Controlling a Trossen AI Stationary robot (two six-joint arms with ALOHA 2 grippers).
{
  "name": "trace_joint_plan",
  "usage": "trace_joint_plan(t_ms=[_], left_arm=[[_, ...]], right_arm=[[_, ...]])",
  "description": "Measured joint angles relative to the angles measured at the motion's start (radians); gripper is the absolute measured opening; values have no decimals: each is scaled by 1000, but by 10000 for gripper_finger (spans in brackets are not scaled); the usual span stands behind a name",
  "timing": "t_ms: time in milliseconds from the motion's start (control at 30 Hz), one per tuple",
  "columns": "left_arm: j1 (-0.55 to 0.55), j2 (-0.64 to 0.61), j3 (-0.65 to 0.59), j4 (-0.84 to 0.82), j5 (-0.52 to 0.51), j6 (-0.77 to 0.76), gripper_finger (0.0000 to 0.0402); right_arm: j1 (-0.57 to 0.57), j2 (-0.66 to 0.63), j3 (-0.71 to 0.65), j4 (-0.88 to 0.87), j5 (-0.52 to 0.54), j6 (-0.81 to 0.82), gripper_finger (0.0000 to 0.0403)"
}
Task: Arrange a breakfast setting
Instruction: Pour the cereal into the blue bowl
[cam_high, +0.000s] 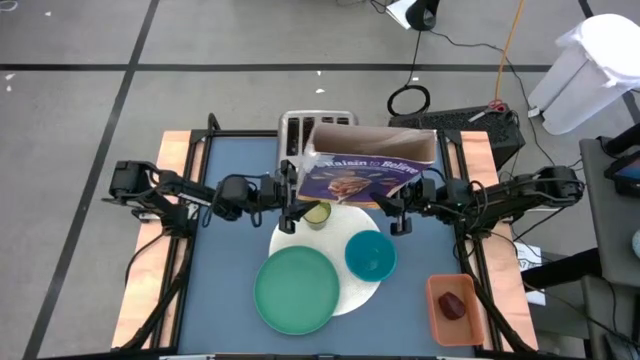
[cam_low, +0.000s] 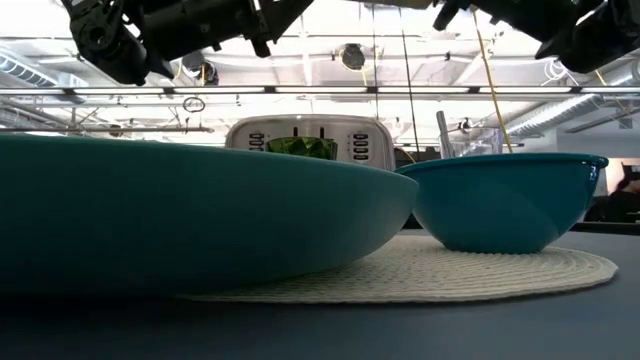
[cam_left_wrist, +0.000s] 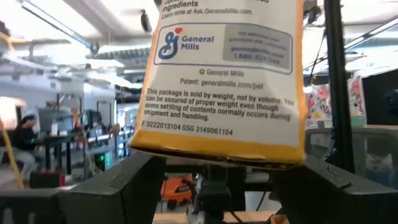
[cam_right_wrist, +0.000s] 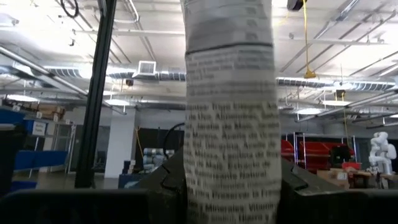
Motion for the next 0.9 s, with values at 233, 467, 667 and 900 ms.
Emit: trace_joint_plan(t_ms=[233,467,667,900], left_arm=[[-10,0,6,27,12,36,271],[-11,-2,65,27,12,66,271],[-11,-4,94,-14,12,73,271],[-11,-3,93,-17,12,66,271]], right_arm=[[0,3,-1,-52,16,-12,115],[0,1,-3,-84,34,-4,115],[0,1,-3,-48,33,-8,115],[0,3,-3,-11,28,-26,116]])
